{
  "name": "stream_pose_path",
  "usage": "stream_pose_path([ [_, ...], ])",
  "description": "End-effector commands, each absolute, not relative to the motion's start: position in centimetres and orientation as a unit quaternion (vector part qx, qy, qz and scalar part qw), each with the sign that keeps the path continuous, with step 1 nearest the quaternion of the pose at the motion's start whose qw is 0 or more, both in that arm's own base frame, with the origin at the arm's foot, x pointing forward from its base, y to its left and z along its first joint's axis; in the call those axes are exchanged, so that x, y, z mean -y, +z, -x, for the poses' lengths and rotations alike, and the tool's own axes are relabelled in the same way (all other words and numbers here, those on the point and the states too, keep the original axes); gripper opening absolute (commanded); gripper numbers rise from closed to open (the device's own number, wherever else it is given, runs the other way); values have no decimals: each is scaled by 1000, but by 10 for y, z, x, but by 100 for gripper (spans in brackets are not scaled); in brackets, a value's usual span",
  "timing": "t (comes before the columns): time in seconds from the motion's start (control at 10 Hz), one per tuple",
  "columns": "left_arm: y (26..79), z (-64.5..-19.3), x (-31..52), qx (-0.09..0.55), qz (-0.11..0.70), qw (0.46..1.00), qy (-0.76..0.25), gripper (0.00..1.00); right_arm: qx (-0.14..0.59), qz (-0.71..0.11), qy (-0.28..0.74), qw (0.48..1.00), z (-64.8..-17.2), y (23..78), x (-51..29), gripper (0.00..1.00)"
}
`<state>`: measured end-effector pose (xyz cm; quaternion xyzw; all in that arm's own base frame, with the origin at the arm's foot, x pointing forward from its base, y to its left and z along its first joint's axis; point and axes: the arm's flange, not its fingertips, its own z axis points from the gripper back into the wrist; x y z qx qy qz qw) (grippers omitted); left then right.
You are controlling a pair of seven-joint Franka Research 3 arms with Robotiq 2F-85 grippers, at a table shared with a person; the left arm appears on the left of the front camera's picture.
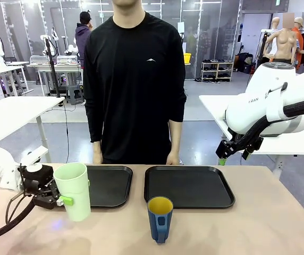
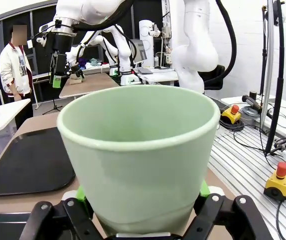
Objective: Sort and store the cups by type.
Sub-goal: Place the picked Reusable plastic cup into the Flat Tray indicated by the person.
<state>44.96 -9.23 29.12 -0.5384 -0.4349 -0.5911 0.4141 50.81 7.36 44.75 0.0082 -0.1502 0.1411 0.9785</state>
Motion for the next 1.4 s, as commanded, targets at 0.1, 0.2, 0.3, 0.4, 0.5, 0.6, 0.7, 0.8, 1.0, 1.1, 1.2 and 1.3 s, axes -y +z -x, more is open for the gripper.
stream_pose_path([
  [0.1,293,-451,94,437,537,410,-594,41,156,-10,140,978,-507,448,-73,100],
  [0.2,293,-451,94,437,537,410,-594,41,156,-10,140,978,-507,448,-73,100],
  [0.3,293,-451,94,437,537,410,-594,41,156,-10,140,978,-507,448,-73,100],
  [0.4,293,-451,94,437,537,410,-594,41,156,-10,140,978,-507,448,-73,100],
  [0.5,293,-451,94,437,537,410,-594,41,156,-10,140,978,-507,448,-73,100],
  [0.6,293,-451,94,437,537,410,-594,41,156,-10,140,978,-507,448,-73,100],
  [0.7,293,-451,94,437,537,410,-594,41,156,-10,140,978,-507,448,-73,100],
  [0.8,293,-451,94,437,537,410,-594,41,156,-10,140,978,-507,448,-73,100],
  [1.0,293,-451,94,437,537,410,-594,41,156,-10,140,978,-507,448,-73,100],
  [1.1,293,-451,94,437,537,410,-594,41,156,-10,140,978,-507,448,-73,100],
  [1.2,293,-451,94,437,537,410,-594,41,156,-10,140,978,-507,448,-73,100],
  [1.3,293,-451,94,437,537,410,-594,41,156,-10,140,978,-507,448,-73,100],
])
